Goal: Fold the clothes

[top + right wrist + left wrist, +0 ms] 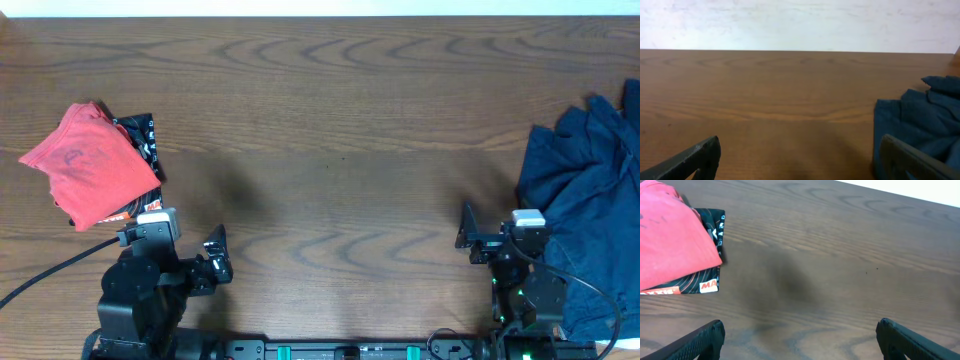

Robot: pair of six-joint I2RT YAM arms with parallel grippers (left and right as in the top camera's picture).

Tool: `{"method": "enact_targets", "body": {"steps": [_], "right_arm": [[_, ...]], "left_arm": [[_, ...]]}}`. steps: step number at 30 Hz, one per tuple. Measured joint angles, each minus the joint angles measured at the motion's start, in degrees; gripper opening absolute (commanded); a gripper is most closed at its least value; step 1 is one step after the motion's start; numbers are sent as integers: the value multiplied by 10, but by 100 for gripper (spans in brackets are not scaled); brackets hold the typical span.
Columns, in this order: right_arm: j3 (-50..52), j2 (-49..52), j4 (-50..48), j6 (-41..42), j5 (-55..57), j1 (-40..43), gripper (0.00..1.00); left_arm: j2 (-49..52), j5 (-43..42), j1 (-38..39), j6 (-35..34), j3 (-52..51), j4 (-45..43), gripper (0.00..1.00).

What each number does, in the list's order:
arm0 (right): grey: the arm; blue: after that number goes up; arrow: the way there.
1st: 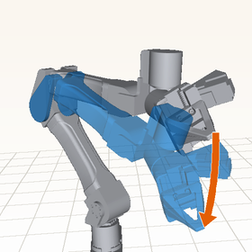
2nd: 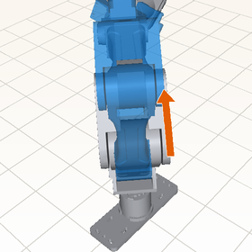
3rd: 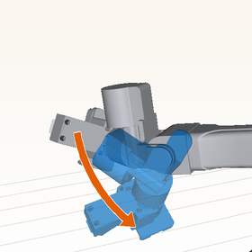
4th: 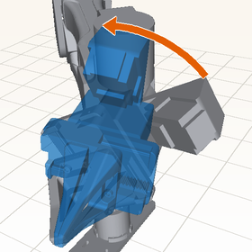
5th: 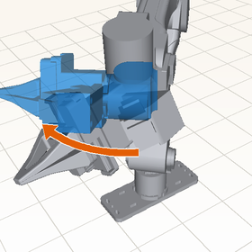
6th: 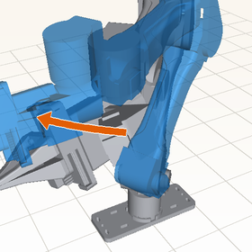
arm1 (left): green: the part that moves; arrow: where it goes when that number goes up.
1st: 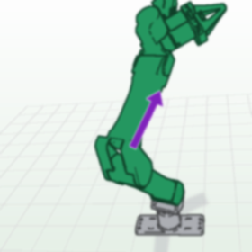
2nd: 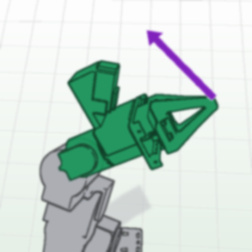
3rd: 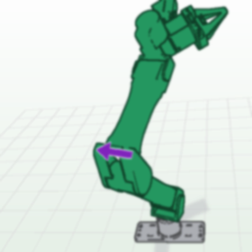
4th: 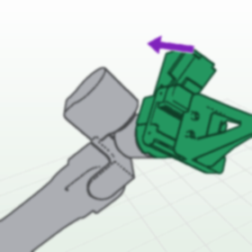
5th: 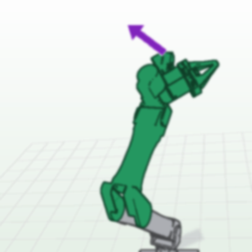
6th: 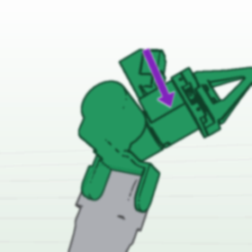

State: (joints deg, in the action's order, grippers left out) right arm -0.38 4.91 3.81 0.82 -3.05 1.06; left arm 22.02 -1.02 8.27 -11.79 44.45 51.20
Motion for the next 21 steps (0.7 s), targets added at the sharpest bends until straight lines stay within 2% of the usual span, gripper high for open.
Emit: {"method": "enact_targets", "body": {"steps": [6,21], "right_arm": [[0,-39,-2,0,0,0,99],[0,-41,-1,0,0,0,99]], "left_arm": [[0,0,0,0,0,0,98],[0,0,0,0,0,0,98]]}}
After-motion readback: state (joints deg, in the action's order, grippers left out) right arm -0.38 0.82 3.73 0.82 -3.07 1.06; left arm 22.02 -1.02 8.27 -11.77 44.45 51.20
